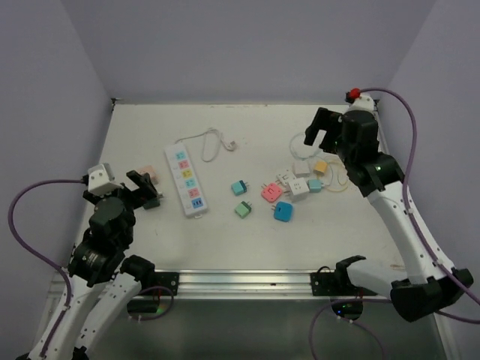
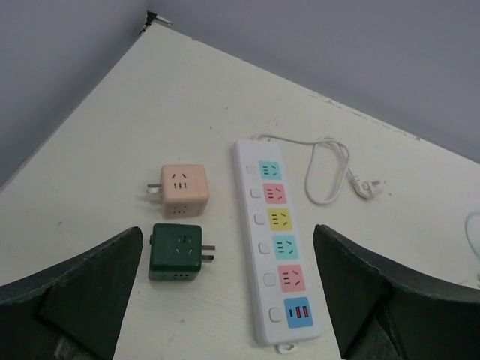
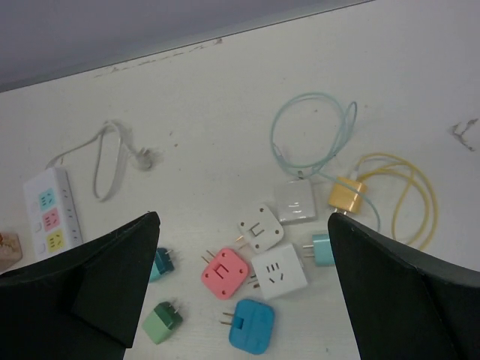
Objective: Pull the plug off the socket
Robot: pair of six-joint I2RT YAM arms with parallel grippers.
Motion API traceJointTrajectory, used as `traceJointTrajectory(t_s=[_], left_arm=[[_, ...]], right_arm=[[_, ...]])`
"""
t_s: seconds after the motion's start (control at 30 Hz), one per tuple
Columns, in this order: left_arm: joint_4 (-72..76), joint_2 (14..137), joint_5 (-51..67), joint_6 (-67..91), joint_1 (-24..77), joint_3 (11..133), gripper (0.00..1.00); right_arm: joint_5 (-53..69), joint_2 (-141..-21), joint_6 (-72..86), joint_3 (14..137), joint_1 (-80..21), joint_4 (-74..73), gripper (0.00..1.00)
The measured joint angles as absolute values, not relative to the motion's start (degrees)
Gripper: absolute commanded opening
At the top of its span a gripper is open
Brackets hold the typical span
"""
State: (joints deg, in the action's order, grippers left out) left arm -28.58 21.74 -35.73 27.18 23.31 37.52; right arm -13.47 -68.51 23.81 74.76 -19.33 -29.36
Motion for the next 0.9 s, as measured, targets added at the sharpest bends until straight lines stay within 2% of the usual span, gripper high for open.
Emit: traceJointTrajectory(t_s=[0.3,0.6,0.9], left_arm=[[-34.9,19.7,-38.8,26.1,23.3,54.5,1.0],[-39.0,19.3,-40.9,24.2,23.3,60.1,1.0],[-40.0,18.2,-43.3,22.7,23.3,62.8,1.0]], right_arm=[[-20.9,-48.0,19.3,70.5,-19.5,-37.0,0.99],[-20.9,-41.4,18.3,62.6,-19.5,-42.9,0.99],[-22.3,-22.1,15.4,58.7,-19.5,-40.8,0.99]])
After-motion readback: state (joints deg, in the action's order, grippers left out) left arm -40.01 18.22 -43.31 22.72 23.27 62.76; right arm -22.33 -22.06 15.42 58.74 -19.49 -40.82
